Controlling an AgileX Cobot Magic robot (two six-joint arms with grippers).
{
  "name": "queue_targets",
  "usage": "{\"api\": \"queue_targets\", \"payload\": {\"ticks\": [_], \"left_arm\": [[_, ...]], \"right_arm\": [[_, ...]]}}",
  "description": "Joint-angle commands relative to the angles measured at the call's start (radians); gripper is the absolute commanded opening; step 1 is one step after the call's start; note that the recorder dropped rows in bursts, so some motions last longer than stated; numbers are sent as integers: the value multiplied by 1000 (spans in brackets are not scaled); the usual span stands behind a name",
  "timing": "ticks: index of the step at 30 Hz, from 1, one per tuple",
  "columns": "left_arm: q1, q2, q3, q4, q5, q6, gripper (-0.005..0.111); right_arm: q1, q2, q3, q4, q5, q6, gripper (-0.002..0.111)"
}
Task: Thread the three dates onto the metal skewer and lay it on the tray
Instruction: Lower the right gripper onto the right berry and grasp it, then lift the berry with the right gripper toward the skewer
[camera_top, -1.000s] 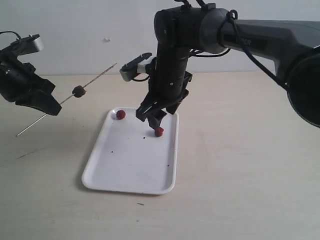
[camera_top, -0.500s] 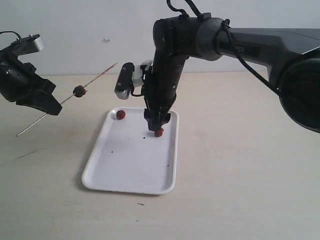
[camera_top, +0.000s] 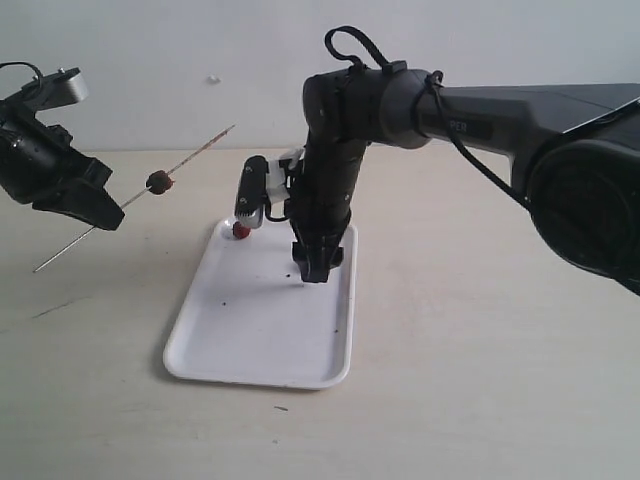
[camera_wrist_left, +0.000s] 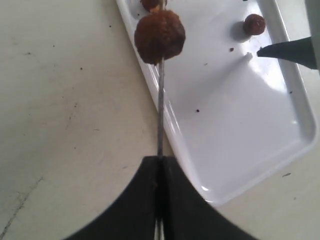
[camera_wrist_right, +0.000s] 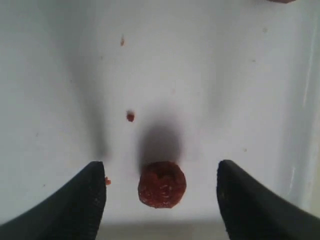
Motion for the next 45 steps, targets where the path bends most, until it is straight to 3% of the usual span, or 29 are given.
{"api": "queue_targets", "payload": {"ticks": [1,32,37,41,45], "left_arm": [[3,-12,3,-40,-2,11,0],[3,-12,3,-61,2,33,0],[3,-12,3,-63,2,33,0],[3,-12,3,-68,2,33,0],[3,-12,3,-68,2,33,0]], "right_arm": [[-3,12,4,-37,-4,4,62],[-3,46,4,-32,14,24,54],[-3,46,4,-32,14,26,44],[-3,46,4,-30,17,32,25],[-3,46,4,-30,17,78,24]]}}
